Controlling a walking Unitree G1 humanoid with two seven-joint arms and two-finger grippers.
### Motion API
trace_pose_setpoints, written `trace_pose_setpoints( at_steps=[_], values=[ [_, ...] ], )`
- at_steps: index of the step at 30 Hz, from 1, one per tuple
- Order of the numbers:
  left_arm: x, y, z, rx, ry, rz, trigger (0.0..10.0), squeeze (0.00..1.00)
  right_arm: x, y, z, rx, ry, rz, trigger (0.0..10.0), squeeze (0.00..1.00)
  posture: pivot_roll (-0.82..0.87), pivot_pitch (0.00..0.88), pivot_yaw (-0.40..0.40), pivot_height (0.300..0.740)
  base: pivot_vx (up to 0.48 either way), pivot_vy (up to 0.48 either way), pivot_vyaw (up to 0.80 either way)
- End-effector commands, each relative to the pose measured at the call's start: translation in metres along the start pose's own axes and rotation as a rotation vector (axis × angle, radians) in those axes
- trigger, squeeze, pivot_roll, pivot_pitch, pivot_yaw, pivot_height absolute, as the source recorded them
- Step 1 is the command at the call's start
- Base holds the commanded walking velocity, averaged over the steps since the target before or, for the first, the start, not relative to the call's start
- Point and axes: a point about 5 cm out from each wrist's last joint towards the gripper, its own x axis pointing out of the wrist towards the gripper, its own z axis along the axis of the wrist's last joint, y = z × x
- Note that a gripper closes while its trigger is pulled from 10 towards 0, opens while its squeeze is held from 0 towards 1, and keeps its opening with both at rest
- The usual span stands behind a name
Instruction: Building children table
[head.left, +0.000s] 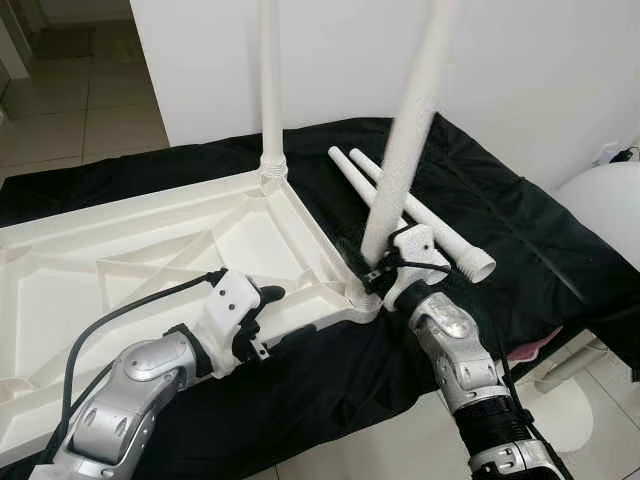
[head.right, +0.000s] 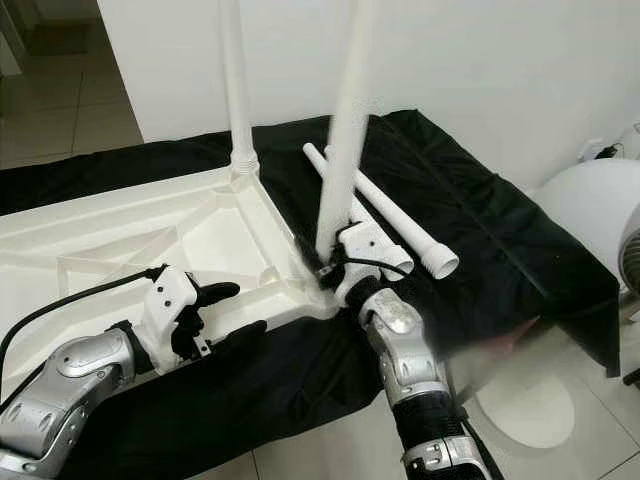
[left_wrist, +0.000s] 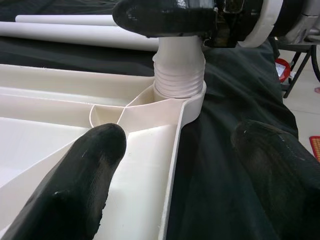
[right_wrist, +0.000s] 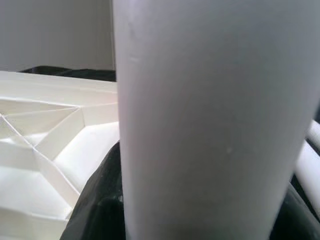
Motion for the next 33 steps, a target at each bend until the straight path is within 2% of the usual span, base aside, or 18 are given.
trace_pose_setpoints(
  at_steps=[1,4,11,14,16,18,19,23,28,33],
  values=[
    [-0.002,0.002,0.001,-0.001,0.004,0.028,10.0,0.00,-0.010,0.008,-0.032,0.006,0.155,0.021,10.0,0.00,0.00,0.057,-0.016,0.740,0.000,0.000,0.00],
    [-0.002,0.003,0.001,-0.001,0.004,0.032,10.0,0.00,-0.015,0.008,-0.037,-0.008,0.167,0.018,10.0,0.00,0.00,0.056,-0.017,0.740,0.000,0.000,0.00],
    [-0.002,0.003,0.001,0.002,0.005,0.033,10.0,0.00,-0.021,0.003,-0.042,0.047,0.156,-0.039,10.0,0.00,0.00,0.050,-0.017,0.740,0.000,0.000,0.00],
    [-0.003,0.004,0.001,0.004,0.006,0.033,10.0,0.00,-0.026,0.003,-0.041,0.088,0.112,-0.073,10.0,0.00,0.00,0.046,-0.013,0.740,0.000,0.000,0.00],
    [-0.003,0.004,0.001,0.006,0.007,0.033,10.0,0.00,-0.030,0.006,-0.036,0.102,0.034,-0.084,10.0,0.00,0.00,0.045,-0.015,0.740,0.000,0.000,0.00],
    [-0.003,0.004,0.001,0.006,0.007,0.031,10.0,0.00,-0.032,0.008,-0.033,0.093,0.002,-0.083,10.0,0.00,0.00,0.043,-0.014,0.740,0.000,0.000,0.00],
    [-0.003,0.005,0.001,0.008,0.008,0.028,10.0,0.00,-0.034,0.011,-0.029,0.053,-0.025,-0.065,10.0,0.00,0.00,0.042,-0.010,0.740,0.000,0.000,0.00],
    [-0.002,0.005,0.001,0.009,0.009,0.024,10.0,0.00,-0.033,0.012,-0.030,0.022,-0.013,-0.050,10.0,0.00,0.00,0.037,-0.010,0.740,0.000,0.000,0.00],
    [-0.002,0.005,0.001,0.011,0.010,0.017,10.0,0.00,-0.031,0.009,-0.035,0.035,0.023,-0.049,10.0,0.00,0.00,0.036,-0.008,0.740,0.000,0.000,0.00],
    [-0.003,0.004,0.001,0.014,0.015,0.014,10.0,0.00,-0.027,0.004,-0.043,0.113,0.099,-0.089,10.0,0.00,0.00,0.028,-0.010,0.740,0.000,0.000,0.00]
  ],
)
